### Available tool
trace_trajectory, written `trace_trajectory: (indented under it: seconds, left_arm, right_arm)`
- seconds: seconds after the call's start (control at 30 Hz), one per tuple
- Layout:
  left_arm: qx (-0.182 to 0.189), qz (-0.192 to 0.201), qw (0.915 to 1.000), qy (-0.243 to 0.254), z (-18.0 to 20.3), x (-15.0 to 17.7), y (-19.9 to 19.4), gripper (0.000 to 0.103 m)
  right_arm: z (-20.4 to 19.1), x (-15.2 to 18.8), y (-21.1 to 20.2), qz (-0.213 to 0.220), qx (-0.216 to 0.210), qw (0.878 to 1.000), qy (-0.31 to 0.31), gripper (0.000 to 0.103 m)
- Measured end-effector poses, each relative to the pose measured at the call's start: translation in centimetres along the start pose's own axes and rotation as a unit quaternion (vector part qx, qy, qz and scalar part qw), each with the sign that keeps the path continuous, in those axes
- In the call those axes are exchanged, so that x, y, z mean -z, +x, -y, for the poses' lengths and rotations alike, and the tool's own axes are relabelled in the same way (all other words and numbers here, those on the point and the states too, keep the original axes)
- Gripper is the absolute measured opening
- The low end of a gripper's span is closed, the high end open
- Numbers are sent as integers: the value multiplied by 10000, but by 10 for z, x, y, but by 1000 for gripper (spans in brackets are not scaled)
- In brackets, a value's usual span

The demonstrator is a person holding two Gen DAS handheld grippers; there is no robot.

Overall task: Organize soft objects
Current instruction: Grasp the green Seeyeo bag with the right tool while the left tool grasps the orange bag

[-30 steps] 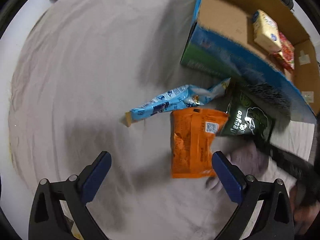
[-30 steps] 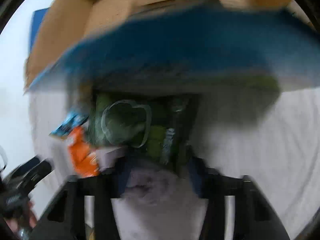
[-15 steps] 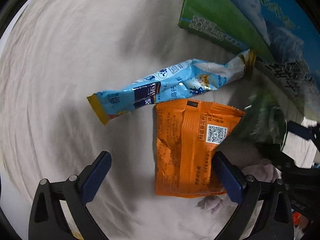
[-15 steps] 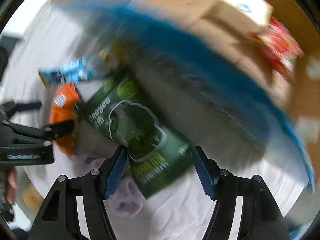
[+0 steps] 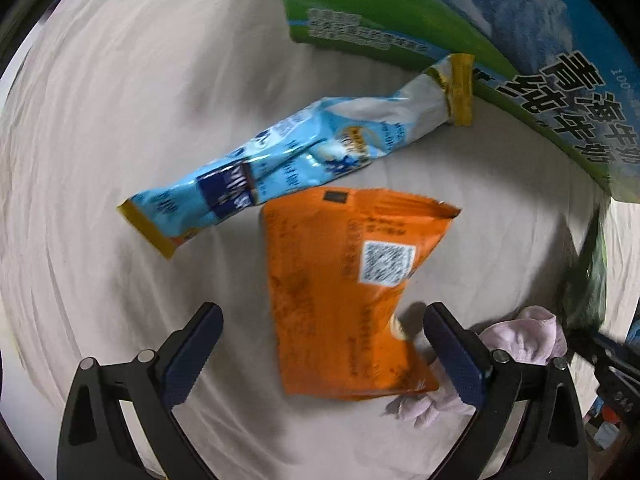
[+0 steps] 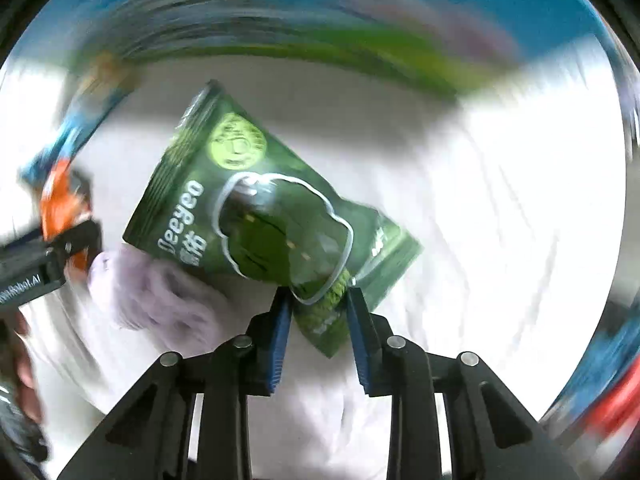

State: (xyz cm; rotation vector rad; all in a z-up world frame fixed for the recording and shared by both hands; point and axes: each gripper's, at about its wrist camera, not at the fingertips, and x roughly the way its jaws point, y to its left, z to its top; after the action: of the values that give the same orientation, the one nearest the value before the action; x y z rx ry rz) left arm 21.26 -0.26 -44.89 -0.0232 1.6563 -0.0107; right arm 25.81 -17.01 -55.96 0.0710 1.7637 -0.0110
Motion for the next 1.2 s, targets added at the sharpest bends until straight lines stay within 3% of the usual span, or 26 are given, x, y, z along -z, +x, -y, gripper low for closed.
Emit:
trace_trajectory:
  seconds: [0.07,0.13,0.2,0.23,0.37,0.47,0.53,0.6,0.67,0.7,0.77,0.9,0.97,1.03,1.17,1.2]
  left_arm:
    - [-29,18,10000,77,9,0,2,78]
    - [-25,58,9999,161,19,0,0,65]
    - [-26,141,9994,319,37,-3,-8,52]
    - [-27,154,9992,379,41,-2,-9,52]
    - [-51,62,9986,524,50,7,-9,51]
    - [-23,-52,9985,549,53,19,-5,51]
    - [11,-158,9986,509,54,27,-1,51]
    - [48,-210,9987,463,56,31,1,51]
    - [45,-224,9989,399,59,37,5,51]
    - [41,-216,9991,363,61,38,5,51]
    - [95,-243,9992,295,64,40,7,51]
    - [273,-289,9991,139,53,47,12,51]
    - [264,-267,9992,114,47,46,12,51]
    - [239,-234,9994,87,46,47,13,51]
    - [105,-175,9996,170,27,42,1,52]
    - [91,-172,9996,189,29,40,0,52]
  right_arm:
    - [26,7,4,-225,-486,9965,644,31]
    - [33,9,8,-521,-955,9926,540,34]
    - [36,8,1,-504,-1064,9923,374,38]
    - [36,7,-7,-365,-1038,9937,193,39]
    - [19,-1,-31,212,-120,9961,-851,43]
    - [-9,-15,-30,546,611,9767,-1985,55]
    - [-29,-24,-21,655,958,9549,-2733,59]
    - [-36,-30,-20,674,919,9485,-2956,59]
    - [-29,-39,-23,529,549,9585,-2746,57]
    - [-25,-55,-21,339,258,9681,-2469,44]
    - [-11,-69,-19,-36,-459,9796,-1956,39]
    - [-10,-55,-24,-312,-847,9761,-1979,37]
    - [0,-55,-38,-25,-737,9822,-1729,44]
    - [12,-65,-45,215,-781,9894,-1202,73]
    - [17,-57,-25,218,-870,9929,-783,75]
    - [15,-61,-22,339,-693,9947,-676,73]
